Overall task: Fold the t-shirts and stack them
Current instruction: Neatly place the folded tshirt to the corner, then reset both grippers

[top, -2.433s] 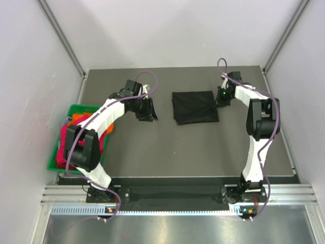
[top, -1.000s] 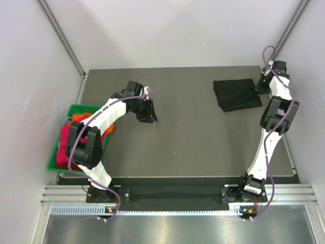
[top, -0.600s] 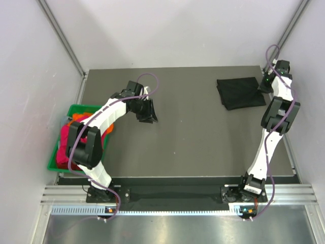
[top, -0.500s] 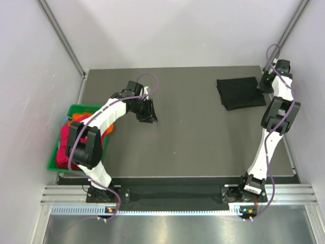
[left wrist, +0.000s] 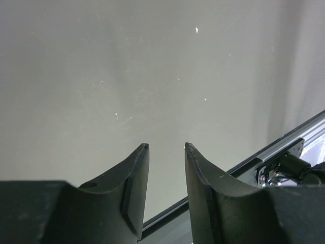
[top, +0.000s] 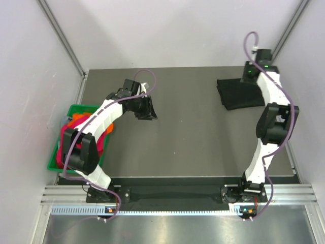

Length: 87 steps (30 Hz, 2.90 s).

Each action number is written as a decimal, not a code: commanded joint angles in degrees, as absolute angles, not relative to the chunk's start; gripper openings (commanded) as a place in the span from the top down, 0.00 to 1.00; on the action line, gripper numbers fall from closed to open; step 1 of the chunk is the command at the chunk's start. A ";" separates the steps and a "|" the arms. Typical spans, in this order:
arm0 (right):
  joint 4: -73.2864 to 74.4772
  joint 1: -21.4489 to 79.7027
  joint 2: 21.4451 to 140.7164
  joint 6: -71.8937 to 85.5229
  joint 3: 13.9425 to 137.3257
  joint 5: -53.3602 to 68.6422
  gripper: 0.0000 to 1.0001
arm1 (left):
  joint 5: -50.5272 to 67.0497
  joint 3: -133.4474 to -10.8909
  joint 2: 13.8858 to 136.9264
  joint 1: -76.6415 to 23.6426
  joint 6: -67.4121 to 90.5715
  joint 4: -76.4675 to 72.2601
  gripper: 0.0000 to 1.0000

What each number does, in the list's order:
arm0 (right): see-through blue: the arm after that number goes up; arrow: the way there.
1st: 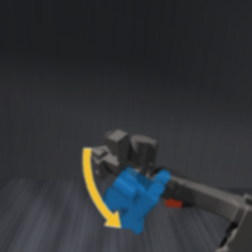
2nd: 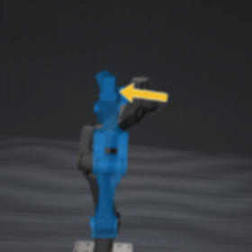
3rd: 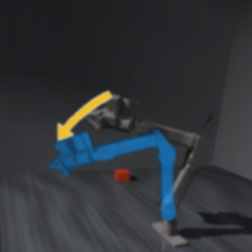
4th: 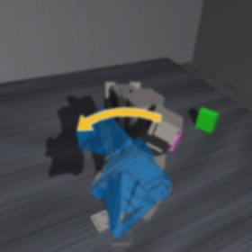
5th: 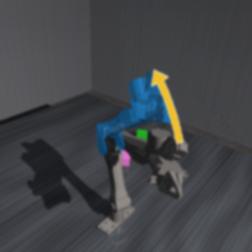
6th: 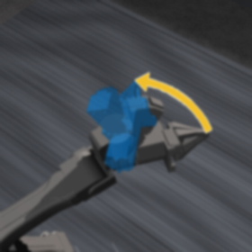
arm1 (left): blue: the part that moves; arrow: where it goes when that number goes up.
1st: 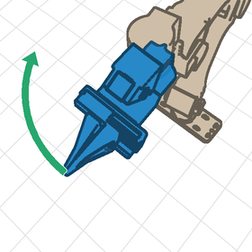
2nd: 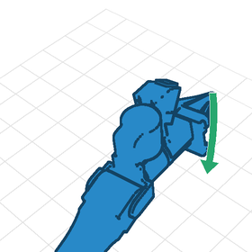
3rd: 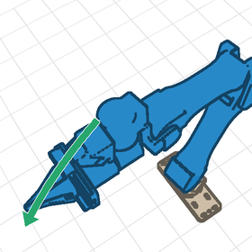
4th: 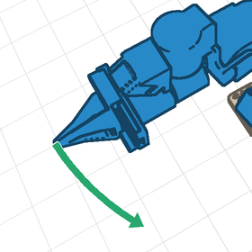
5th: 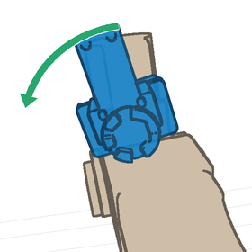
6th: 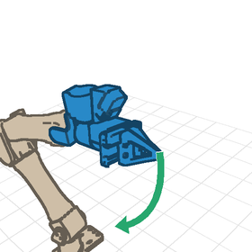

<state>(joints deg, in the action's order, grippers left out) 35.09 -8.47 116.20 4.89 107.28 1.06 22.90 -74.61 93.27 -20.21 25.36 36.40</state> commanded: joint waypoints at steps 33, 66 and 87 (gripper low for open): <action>39.82 5.89 137.72 -2.63 115.75 -14.85 0.99 | 22.24 -75.06 89.38 -19.34 25.31 34.80 0.61; 36.47 2.99 131.22 -1.67 108.02 -7.82 1.00 | 22.59 -74.80 90.35 -19.25 25.66 34.45 0.61; 33.75 9.93 74.14 18.89 74.72 16.77 0.32 | 15.66 -83.41 73.31 -19.25 24.44 29.79 0.46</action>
<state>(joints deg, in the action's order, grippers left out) 35.24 9.02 81.76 13.96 78.94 10.39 19.53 -81.12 78.87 -19.55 25.30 34.04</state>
